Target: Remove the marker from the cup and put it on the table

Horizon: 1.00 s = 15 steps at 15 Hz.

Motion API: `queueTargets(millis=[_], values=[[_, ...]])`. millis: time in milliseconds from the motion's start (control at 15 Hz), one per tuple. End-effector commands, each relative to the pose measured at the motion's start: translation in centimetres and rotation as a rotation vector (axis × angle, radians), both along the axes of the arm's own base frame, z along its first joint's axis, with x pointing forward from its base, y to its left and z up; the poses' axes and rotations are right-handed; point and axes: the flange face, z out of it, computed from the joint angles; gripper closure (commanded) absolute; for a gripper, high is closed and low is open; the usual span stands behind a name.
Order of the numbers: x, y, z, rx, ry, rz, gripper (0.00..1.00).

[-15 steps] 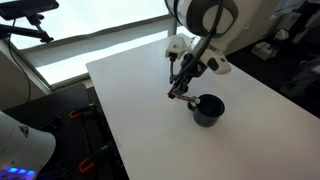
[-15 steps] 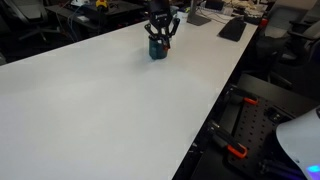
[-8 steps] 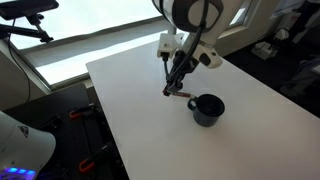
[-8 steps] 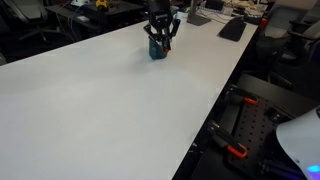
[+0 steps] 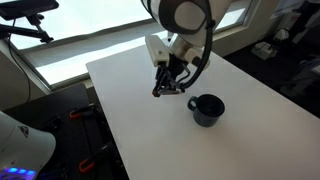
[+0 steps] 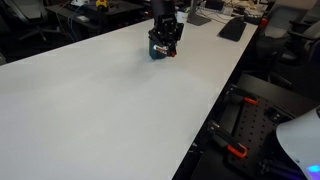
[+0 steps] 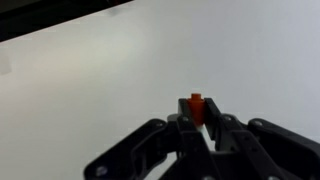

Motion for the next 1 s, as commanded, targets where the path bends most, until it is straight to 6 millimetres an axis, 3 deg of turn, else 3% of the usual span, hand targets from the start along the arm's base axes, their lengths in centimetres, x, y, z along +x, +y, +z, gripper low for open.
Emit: queueTargets(millis=[0, 400, 933], values=[[-2.3, 0.8, -0.1, 0.034, 0.022, 0.122, 0.95], [-4.5, 1.4, -2.3, 0.069, 0.100, 0.217, 0.95], [-6.8, 1.0, -5.0, 0.091, 0.179, 0.209, 0.95]])
